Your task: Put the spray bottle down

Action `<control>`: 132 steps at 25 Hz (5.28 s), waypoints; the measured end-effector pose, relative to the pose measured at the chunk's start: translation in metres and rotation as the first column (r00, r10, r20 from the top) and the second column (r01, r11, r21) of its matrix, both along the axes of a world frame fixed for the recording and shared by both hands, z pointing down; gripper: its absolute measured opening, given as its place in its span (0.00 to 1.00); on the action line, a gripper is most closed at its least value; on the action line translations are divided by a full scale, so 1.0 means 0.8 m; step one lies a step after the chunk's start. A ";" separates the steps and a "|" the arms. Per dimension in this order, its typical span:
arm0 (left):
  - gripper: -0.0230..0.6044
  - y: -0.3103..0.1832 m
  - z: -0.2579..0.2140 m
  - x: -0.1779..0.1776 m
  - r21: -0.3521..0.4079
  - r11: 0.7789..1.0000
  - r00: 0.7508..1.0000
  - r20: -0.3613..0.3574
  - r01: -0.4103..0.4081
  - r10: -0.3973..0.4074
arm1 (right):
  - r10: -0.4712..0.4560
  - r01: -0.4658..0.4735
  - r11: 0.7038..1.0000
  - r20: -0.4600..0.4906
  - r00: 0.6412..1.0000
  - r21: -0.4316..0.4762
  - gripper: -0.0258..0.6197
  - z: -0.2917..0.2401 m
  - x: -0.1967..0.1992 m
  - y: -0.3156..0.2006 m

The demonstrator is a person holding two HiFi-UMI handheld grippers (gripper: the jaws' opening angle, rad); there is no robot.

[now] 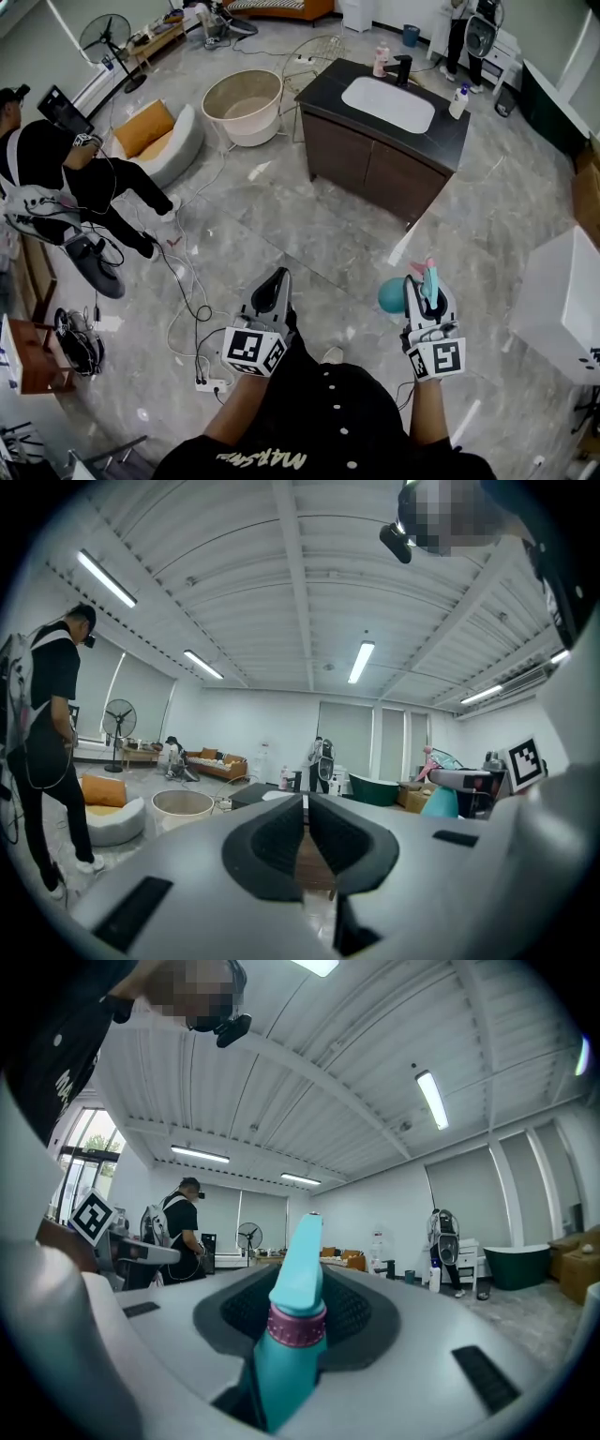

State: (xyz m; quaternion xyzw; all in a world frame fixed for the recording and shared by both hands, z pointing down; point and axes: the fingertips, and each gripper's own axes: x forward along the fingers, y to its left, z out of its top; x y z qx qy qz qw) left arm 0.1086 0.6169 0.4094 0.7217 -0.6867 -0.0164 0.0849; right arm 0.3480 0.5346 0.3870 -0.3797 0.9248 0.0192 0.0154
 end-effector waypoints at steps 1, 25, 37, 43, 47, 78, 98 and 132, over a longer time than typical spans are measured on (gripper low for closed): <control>0.08 -0.008 0.001 -0.001 0.000 1.000 1.000 -0.004 -0.003 0.003 | 0.002 -0.002 1.000 0.002 1.000 -0.001 0.22 0.000 -0.002 -0.008; 0.08 -0.263 -0.022 -0.147 0.070 0.996 0.998 -0.003 -0.059 0.059 | 0.024 -0.023 0.998 -0.006 1.000 0.053 0.22 -0.028 -0.154 -0.246; 0.08 -0.355 -0.008 -0.218 0.046 0.996 0.997 -0.011 -0.077 0.078 | 0.042 -0.041 0.999 -0.022 0.999 0.028 0.22 -0.016 -0.227 -0.336; 0.08 -0.401 0.011 -0.228 0.014 0.997 0.997 -0.025 -0.075 0.075 | 0.047 -0.047 0.999 -0.026 0.999 0.003 0.22 0.000 -0.238 -0.386; 0.08 -0.451 0.020 -0.236 0.000 0.998 0.998 -0.023 -0.064 0.064 | 0.038 -0.038 0.999 -0.015 0.999 0.003 0.22 0.007 -0.247 -0.441; 0.08 -0.782 0.019 -0.307 -0.019 0.999 0.999 -0.017 0.043 -0.043 | -0.090 0.091 0.996 -0.034 0.995 0.014 0.22 0.007 -0.342 -0.806; 0.08 -1.020 -0.017 -0.429 0.061 0.995 0.997 -0.004 -0.074 0.074 | -0.022 0.025 0.998 -0.046 0.999 0.063 0.22 -0.020 -0.471 -1.015; 0.08 -1.064 0.122 -0.397 -0.141 0.980 0.985 -0.114 -0.142 0.126 | -0.260 0.256 0.965 -0.131 0.957 -0.051 0.22 0.189 -0.642 -1.165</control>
